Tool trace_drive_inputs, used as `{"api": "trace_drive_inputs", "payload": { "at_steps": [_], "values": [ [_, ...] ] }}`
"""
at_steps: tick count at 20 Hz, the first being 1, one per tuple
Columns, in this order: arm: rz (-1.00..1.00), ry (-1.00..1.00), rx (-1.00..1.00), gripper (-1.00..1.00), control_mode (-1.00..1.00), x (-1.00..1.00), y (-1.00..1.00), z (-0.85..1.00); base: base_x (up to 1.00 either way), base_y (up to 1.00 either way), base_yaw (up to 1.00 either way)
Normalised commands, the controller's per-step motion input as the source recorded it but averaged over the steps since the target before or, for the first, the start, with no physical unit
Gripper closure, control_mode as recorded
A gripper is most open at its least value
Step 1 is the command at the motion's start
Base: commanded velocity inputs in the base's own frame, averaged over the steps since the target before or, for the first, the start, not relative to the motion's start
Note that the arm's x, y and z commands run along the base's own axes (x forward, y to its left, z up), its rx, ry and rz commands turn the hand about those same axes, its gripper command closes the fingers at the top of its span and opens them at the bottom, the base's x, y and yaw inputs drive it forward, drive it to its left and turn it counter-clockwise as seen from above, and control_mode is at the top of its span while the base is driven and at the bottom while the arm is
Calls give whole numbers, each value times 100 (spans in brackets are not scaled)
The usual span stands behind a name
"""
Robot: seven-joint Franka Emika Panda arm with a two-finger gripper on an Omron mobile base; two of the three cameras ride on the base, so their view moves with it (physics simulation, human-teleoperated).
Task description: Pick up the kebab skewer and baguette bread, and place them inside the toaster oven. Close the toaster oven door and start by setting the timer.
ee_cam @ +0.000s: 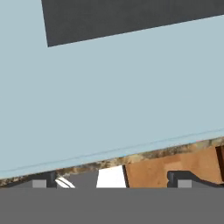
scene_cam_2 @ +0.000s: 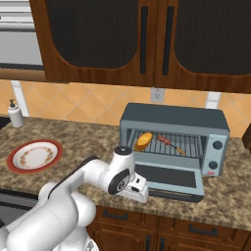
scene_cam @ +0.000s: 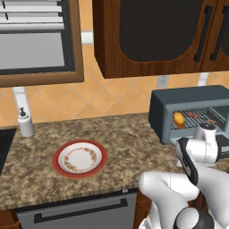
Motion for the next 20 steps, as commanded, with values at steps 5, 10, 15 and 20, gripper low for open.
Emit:
{"api": "trace_drive_inputs", "payload": {
  "at_steps": [5,10,15,20],
  "values": [
    [0,-8,0,-100,-100,24,-1,-16,0,0,0],
    [0,-5,0,-100,-100,26,-2,-23,0,0,0],
    [0,-10,0,-100,-100,4,0,-6,0,0,0],
    [-3,-16,0,-100,-100,29,0,0,0,0,0]
  ]
}}
